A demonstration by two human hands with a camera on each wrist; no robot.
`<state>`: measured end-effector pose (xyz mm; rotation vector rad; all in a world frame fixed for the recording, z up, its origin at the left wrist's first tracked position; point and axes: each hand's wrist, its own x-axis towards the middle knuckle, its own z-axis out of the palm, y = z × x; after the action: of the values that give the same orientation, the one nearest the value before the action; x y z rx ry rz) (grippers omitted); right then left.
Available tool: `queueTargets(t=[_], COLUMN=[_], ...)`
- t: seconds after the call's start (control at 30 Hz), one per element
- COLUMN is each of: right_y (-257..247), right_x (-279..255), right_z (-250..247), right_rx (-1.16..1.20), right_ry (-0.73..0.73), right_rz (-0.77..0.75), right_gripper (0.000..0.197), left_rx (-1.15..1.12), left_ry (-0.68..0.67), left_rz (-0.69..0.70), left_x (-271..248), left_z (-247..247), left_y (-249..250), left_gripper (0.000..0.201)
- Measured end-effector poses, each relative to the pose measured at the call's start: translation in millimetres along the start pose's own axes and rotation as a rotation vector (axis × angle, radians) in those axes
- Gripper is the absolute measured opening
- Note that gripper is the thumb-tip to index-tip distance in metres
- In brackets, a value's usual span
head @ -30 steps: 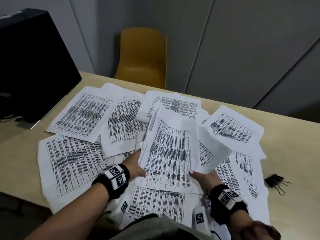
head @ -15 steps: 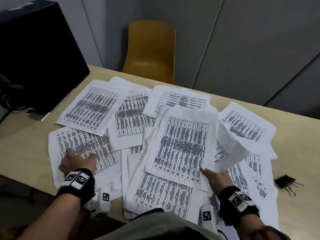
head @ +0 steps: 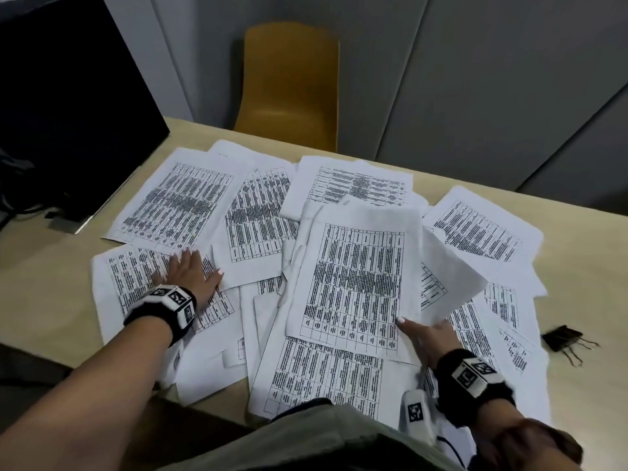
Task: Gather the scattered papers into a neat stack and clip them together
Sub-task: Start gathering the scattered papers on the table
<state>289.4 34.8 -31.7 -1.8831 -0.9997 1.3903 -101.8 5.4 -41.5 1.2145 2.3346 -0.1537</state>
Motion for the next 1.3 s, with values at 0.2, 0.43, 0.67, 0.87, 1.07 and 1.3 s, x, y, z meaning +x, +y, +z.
queueTargets(t=[0.2, 0.43, 0.67, 0.87, 1.07, 1.3], right_y=[-1, -4, -1, -1, -4, -9], right_x=[1, -2, -2, -4, -7, -14], right_z=[-1, 0, -1, 0, 0, 1], right_rx=[0.036, 0.014, -0.002, 0.011, 0.005, 0.024], right_ry=[-0.008, -0.007, -0.012, -0.039, -0.037, -0.044], right_rz=[0.02, 0.04, 0.069, 0.074, 0.062, 0.031], right_gripper=[0.042, 0.042, 0.041, 0.042, 0.048, 0.044], left_rx=[0.152, 0.044, -0.025, 0.109, -0.399, -0.317], left_ry=[-0.087, 0.085, -0.06, -0.13, 0.356, 0.08], left_rz=[0.039, 0.196, -0.049, 0.07, -0.101, -0.426], left_x=[-34, -85, -57, -99, -72, -38], left_z=[14, 38, 34, 55, 28, 42], left_y=[10, 15, -2, 21, -17, -53], left_gripper=[0.081, 0.062, 0.079, 0.081, 0.059, 0.091])
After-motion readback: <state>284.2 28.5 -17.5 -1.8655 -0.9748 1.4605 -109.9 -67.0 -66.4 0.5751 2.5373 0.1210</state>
